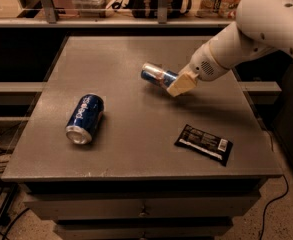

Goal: Move redbull can near pepsi can

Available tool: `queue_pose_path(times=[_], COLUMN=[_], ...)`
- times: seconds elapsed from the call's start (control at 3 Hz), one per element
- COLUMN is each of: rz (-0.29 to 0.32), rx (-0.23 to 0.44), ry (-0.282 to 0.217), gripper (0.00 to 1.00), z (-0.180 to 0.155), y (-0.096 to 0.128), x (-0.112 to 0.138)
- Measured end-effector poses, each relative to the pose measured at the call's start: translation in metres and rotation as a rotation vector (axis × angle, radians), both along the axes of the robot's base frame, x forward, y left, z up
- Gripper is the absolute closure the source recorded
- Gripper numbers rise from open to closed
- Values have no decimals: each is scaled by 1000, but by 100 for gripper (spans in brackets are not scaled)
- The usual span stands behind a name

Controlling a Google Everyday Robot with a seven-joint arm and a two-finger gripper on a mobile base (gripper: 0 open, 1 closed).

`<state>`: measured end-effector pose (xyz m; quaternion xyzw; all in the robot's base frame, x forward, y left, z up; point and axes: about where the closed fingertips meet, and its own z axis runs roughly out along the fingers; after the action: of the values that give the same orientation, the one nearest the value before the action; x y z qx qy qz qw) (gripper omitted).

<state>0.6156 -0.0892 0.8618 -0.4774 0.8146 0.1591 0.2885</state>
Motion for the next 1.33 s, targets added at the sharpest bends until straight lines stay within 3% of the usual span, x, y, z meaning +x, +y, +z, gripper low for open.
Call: queue_pose_path(times=[0.67, 1.0, 1.33], rz=[182, 289, 351], rx=[-46, -70, -84], ry=[-21, -42, -46], gripper=[100, 90, 72], z=[6, 12, 10], y=[62, 92, 115], x=[-19, -34, -41])
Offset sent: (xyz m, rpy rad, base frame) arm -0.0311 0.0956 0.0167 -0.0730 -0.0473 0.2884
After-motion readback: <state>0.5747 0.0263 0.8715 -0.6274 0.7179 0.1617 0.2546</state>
